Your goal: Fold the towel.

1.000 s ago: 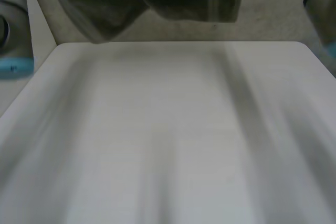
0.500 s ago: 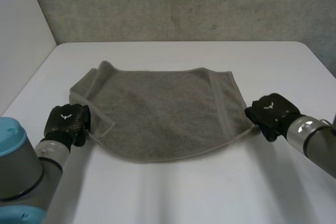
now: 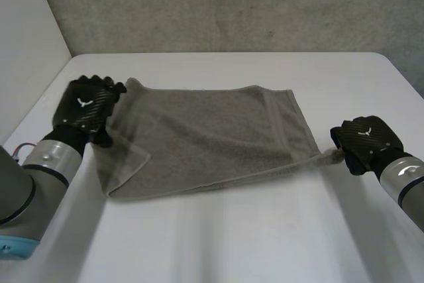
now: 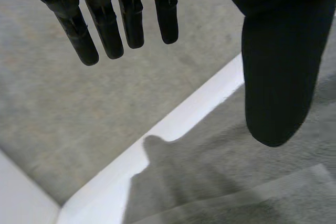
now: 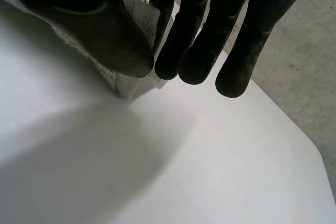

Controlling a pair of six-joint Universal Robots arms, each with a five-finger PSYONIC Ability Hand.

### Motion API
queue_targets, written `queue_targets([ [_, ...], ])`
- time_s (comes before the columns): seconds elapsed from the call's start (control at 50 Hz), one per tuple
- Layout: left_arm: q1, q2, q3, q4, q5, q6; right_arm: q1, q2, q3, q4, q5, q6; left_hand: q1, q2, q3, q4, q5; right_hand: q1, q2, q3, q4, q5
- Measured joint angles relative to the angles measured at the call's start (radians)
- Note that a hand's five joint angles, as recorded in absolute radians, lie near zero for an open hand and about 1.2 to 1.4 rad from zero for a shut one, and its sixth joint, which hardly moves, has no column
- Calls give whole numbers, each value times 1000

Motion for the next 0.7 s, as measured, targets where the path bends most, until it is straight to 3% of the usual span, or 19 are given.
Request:
queue_targets([
  [0.08,-7,-78,28,-17,68,-1,-6,8,7,0,-12,-4,-26,-28,-29,-27,-28,0,0,0,0,0],
  [0.2,-43,-171,78,-33,95,-1,-5,15,20,-12,-18,-10,-75,-75,-76,-73,-77,0,0,1,0,0],
  [0.52,-96,-406,370,-208,-5,-2,6,46,39,-41,-17,-16,-120,-119,-120,-118,-121,0,0,1,0,0],
  [0.7,-111,-467,472,-236,-44,-9,7,49,40,-42,-17,-16,-118,-117,-118,-116,-117,1,0,1,0,0],
])
